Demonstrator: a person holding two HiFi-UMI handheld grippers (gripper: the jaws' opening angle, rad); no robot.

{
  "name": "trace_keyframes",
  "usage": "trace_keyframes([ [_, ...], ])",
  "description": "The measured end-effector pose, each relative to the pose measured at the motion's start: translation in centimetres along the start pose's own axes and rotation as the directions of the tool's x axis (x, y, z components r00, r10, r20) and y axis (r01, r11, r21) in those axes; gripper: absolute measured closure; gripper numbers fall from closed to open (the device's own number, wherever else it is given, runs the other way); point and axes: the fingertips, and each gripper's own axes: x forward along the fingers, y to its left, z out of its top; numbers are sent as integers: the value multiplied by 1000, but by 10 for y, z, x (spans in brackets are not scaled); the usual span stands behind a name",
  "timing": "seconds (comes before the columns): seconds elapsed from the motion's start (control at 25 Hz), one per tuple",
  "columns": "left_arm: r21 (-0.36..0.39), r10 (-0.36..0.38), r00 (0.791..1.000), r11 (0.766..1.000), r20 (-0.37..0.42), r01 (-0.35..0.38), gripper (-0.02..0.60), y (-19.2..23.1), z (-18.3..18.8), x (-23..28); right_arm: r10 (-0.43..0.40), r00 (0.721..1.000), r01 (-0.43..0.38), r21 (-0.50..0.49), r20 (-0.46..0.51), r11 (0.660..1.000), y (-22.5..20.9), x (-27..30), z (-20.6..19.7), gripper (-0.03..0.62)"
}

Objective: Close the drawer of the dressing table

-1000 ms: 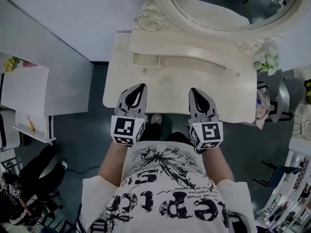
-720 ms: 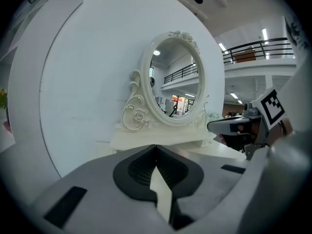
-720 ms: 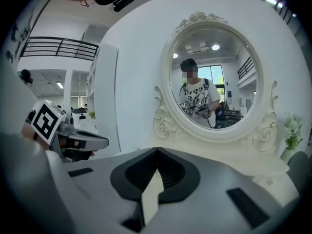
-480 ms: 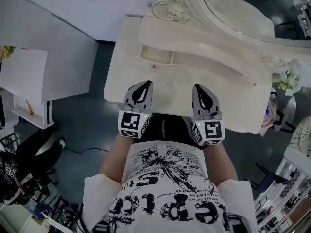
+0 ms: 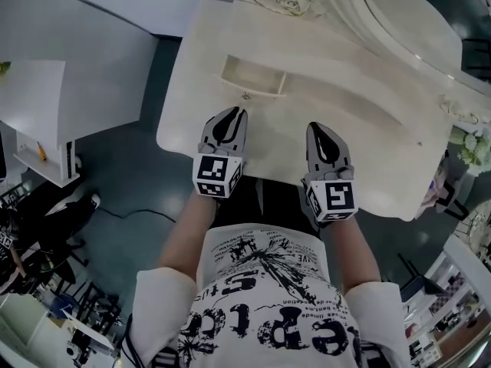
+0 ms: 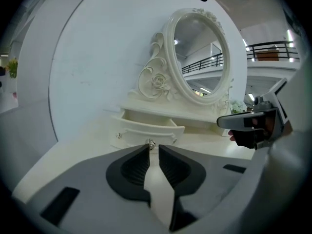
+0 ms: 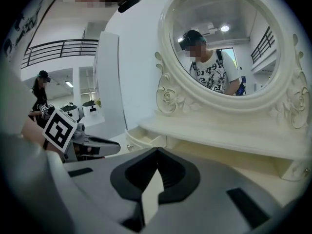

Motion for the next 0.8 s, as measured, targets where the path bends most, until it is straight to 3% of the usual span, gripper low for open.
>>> trace_keyframes([
  [0.08, -32, 10, 1000, 999, -16, -11, 464, 4, -4, 10, 6, 1000, -6, -3, -10, 1000, -2, 5, -3, 580],
  [0.12, -46, 18, 1000, 999, -21, -19, 454, 6, -5, 14, 11, 1000, -11, -7, -16, 1000, -2, 6, -5, 580],
  [0.28, -68, 21, 999, 997, -32, -23, 454, 8, -3, 27, 25, 999, -26, -9, -37, 1000, 0, 12, -13, 580],
  [0.8, 15, 32, 996, 999, -80, -31, 479, 10, -6, 45, 41, 998, -41, 12, -52, 999, 8, 21, -16, 580],
])
